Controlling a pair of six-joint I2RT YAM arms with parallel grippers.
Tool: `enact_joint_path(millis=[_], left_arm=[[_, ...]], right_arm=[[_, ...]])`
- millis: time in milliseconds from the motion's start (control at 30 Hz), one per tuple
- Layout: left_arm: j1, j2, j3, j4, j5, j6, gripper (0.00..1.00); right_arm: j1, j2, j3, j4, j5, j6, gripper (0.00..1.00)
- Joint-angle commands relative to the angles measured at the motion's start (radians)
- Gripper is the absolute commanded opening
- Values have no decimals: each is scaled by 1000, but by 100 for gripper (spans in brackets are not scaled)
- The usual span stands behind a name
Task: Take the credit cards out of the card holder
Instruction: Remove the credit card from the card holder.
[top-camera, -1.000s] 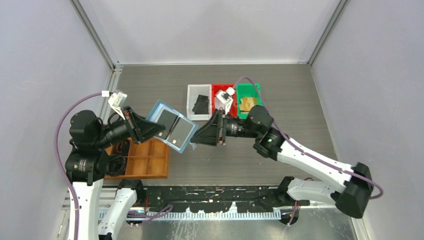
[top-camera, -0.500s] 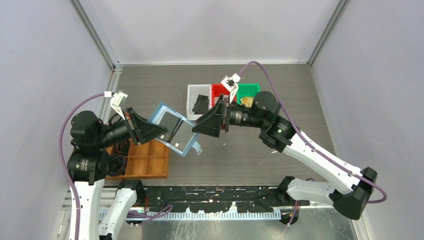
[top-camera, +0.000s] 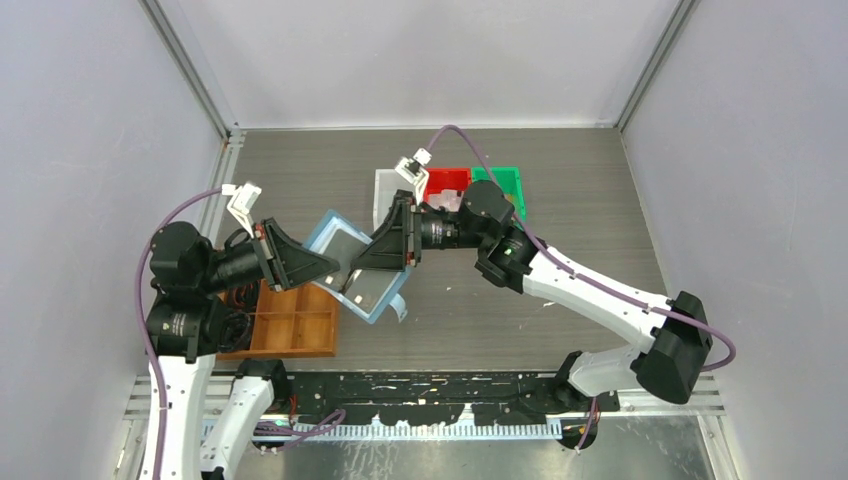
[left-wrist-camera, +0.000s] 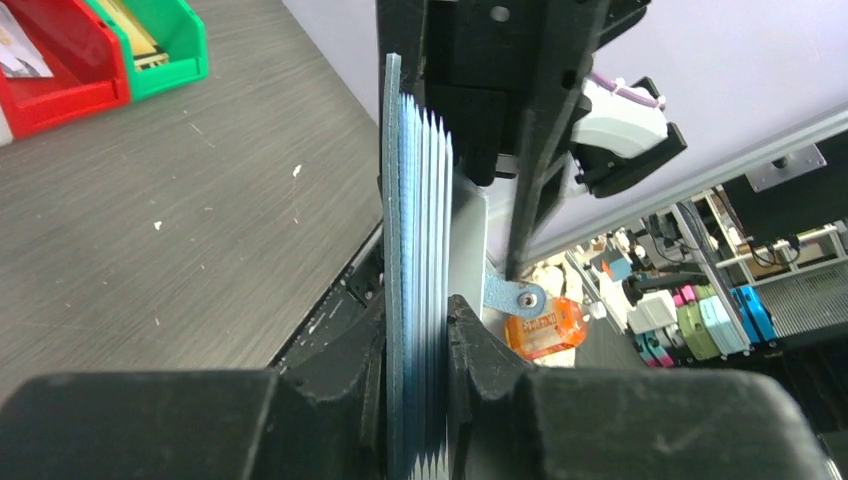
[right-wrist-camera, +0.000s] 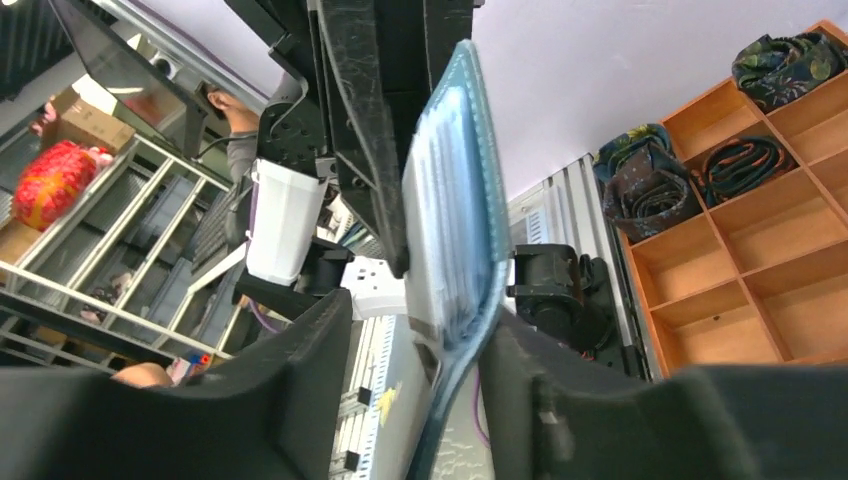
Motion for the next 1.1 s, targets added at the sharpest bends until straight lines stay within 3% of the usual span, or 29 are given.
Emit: enact_joint_path(millis=[0, 67, 200, 400, 633, 700, 767, 867, 1067], left_arm=[[-2, -16, -10, 60, 39, -13, 21], [-2, -11, -3, 3, 37, 27, 36], [-2, -1, 7, -41, 65, 74, 38], [-2, 17, 1, -30, 155, 80, 35], [-2, 34, 10, -52, 236, 101, 15], [-2, 36, 18, -75, 219, 128, 7], [-3, 40, 33, -113, 189, 173, 2], [-1, 48, 62, -213, 96, 271, 0], [-2, 40, 63, -219, -112, 302, 0]], right_arm=[[28, 26, 22, 181, -24, 72, 42], [28, 29, 17, 180, -28, 76, 25], [29, 15, 6, 153, -47, 56, 8], [32, -7, 34, 16, -85, -38, 7], [45, 10, 93, -109, -128, -123, 7], [51, 16, 113, -146, -126, -145, 12], [51, 19, 129, -187, -109, -160, 32], [36, -12, 153, -299, -11, -222, 49], [-75, -197, 129, -411, 319, -205, 52]])
